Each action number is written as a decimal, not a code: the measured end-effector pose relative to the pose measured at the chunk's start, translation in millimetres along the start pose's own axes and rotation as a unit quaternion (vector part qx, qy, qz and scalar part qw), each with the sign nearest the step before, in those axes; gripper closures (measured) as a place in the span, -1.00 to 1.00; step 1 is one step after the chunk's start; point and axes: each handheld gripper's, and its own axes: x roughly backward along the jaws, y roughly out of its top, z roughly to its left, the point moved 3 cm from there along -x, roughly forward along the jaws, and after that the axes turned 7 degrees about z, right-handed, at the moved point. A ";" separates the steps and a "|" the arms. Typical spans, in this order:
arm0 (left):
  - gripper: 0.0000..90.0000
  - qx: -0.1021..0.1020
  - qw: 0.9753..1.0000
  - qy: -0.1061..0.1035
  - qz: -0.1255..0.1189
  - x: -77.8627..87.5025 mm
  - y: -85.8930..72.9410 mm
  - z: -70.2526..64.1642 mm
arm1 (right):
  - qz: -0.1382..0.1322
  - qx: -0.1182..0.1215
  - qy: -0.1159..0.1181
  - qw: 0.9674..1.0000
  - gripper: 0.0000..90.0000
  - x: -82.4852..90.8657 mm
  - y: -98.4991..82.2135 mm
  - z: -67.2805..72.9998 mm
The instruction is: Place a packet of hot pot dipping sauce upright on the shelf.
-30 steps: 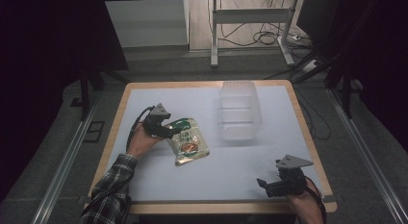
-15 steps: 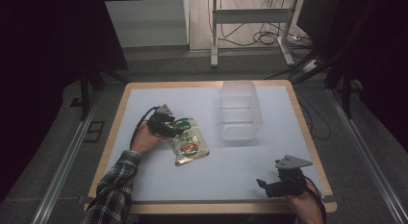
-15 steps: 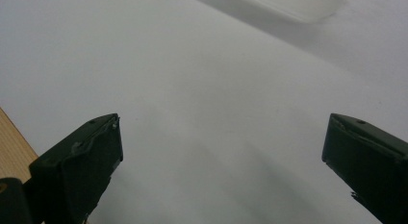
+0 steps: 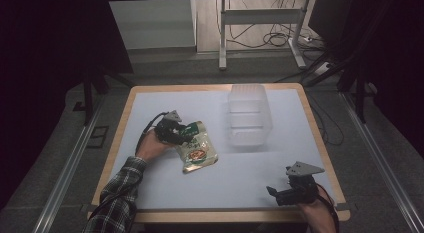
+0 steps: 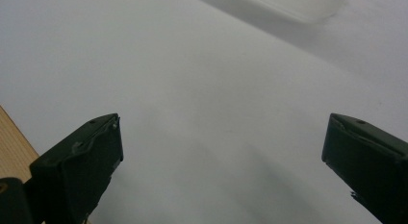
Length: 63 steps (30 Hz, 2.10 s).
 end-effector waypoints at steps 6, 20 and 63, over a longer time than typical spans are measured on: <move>0.14 -0.022 1.000 -0.006 -0.008 3.2 5.1 -9.3 | 0.002 0.003 -0.002 1.000 -0.98 -0.1 -0.1 0.1; 0.04 -0.077 0.996 -0.039 -0.027 7.0 20.6 -36.5 | 0.004 0.005 -0.003 1.000 -0.98 -0.6 -0.2 0.7; 0.86 -0.048 0.998 -0.042 -0.002 49.1 30.5 -29.0 | 0.008 0.009 -0.007 1.000 -0.98 -1.1 -0.7 0.5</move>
